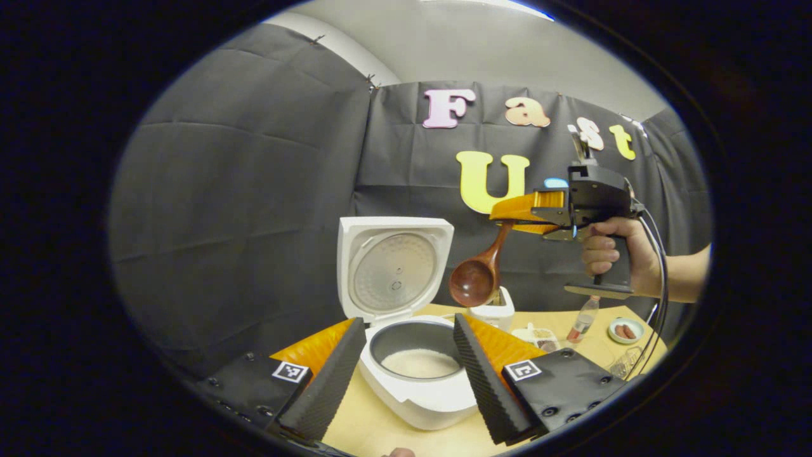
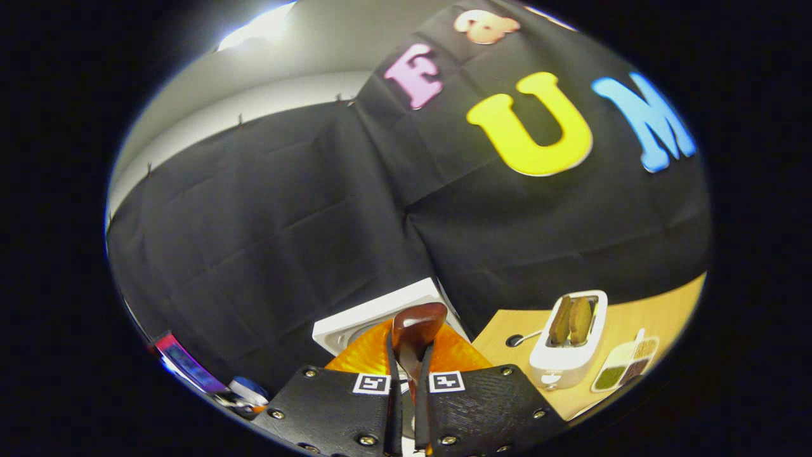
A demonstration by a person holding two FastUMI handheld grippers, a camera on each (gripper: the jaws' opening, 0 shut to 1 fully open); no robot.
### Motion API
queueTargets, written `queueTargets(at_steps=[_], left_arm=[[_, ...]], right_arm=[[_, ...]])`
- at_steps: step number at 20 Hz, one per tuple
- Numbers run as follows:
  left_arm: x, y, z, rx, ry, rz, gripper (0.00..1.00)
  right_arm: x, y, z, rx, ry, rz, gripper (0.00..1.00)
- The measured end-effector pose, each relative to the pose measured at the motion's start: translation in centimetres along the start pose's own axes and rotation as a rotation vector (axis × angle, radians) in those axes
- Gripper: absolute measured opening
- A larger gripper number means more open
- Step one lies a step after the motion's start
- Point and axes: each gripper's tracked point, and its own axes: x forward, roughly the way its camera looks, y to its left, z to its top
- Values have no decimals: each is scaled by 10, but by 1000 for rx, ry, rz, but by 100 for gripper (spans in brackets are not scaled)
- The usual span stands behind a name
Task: Close the left gripper, press the button to open the rice cooker; take a wooden spoon from the chopstick holder with the right hand, scoop a spoonful of rice and pour it into the rice cooker, then put the wooden spoon back into the chopstick holder.
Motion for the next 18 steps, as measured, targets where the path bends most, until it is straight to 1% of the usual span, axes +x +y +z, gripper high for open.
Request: queueTargets(at_steps=[2,5,9,13,18], left_arm=[[3,-16,4,-1,-4,-28,96],[4,-39,13,22,-16,-58,96],[6,-75,20,40,-19,-107,96],[4,-110,26,46,-25,-152,96],[1,-154,34,70,-33,-203,96]], right_arm=[[-21,-23,13,128,-26,-28,8],[-57,-48,30,218,-90,-76,8],[-106,-72,45,273,-143,-111,8],[-147,-92,54,290,-171,-150,8],[-197,-105,67,278,-212,-190,8]])
